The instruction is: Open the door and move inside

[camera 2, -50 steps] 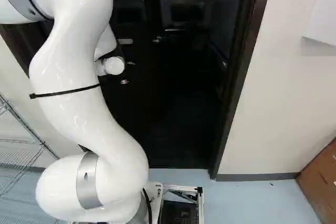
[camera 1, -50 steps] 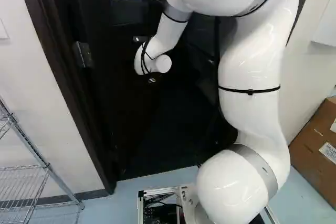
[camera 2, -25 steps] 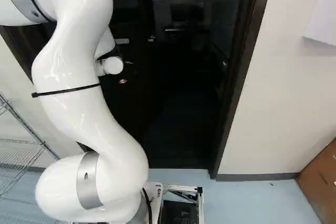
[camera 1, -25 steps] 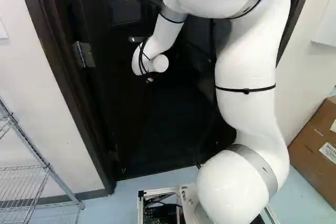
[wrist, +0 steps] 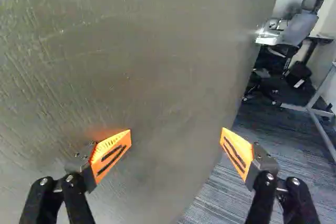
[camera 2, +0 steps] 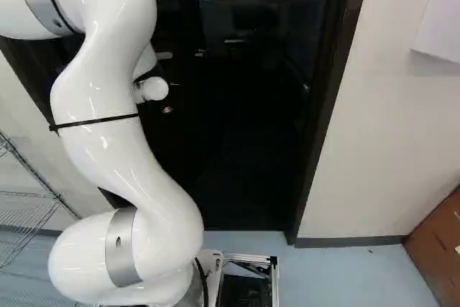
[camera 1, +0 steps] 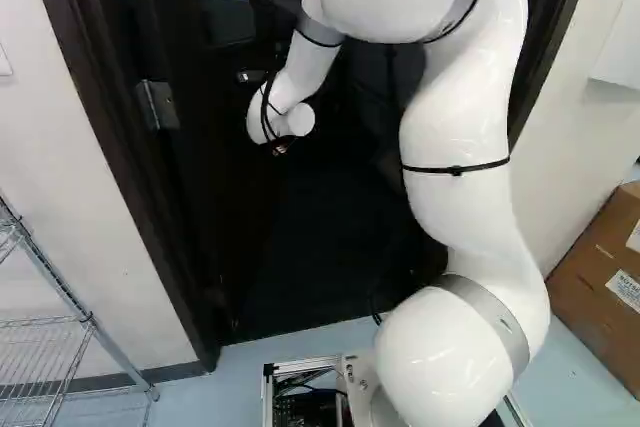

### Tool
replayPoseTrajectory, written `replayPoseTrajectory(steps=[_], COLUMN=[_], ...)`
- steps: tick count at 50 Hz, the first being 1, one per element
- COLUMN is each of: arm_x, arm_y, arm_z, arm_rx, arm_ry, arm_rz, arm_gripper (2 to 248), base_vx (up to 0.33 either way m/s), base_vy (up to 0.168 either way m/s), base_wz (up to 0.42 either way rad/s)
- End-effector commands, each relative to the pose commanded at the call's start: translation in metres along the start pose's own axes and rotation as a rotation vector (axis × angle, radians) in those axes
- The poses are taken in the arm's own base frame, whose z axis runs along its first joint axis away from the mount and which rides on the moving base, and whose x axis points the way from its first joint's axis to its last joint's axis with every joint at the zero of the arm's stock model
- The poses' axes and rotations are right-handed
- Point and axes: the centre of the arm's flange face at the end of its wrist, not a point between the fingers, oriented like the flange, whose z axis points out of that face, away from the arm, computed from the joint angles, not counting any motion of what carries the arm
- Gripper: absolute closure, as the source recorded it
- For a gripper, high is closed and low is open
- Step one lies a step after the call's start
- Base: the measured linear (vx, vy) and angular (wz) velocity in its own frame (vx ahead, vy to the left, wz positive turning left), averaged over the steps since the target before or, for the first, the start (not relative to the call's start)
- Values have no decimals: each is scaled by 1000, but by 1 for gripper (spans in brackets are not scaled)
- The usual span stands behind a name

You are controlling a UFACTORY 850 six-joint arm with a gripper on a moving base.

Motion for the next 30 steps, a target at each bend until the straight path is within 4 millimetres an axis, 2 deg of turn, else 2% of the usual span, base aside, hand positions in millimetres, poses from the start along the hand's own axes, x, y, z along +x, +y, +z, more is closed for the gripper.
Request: replayPoseTrajectory(steps=[30], arm_x=[5], arm_y=[-15], arm_z=[55], arm_rx=[84], arm_ry=[28], arm_rz=[-82], arm_gripper=[3], base_vx=[0], base_vy=[-1], base_wz=[-1])
